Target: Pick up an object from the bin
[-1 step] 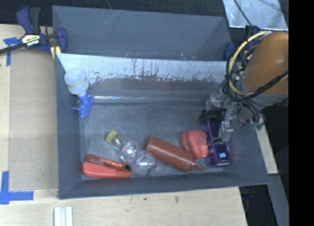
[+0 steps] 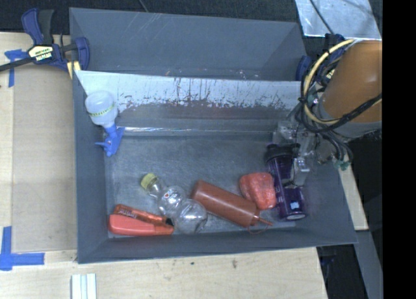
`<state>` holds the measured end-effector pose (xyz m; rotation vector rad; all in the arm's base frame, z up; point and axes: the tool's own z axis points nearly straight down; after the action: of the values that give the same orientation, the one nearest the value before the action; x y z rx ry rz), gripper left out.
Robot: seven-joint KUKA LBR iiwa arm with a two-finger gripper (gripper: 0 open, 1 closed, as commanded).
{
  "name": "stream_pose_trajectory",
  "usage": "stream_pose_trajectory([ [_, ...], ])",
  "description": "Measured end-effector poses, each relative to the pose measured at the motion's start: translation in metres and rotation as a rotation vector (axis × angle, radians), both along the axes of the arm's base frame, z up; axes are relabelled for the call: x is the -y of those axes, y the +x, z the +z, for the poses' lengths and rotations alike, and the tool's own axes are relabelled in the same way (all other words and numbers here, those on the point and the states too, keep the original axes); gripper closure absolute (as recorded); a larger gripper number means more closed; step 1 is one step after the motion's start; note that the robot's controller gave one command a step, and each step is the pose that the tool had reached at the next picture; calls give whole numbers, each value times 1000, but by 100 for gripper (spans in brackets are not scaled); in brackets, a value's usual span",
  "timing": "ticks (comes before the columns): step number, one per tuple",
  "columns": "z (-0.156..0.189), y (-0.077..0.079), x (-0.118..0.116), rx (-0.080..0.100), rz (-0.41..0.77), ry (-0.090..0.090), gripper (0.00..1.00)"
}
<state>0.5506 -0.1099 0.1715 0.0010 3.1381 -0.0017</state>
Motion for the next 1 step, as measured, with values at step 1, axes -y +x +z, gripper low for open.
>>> stream_pose_trajectory([
  [1,-48,5,-6,7,54,-1,0],
])
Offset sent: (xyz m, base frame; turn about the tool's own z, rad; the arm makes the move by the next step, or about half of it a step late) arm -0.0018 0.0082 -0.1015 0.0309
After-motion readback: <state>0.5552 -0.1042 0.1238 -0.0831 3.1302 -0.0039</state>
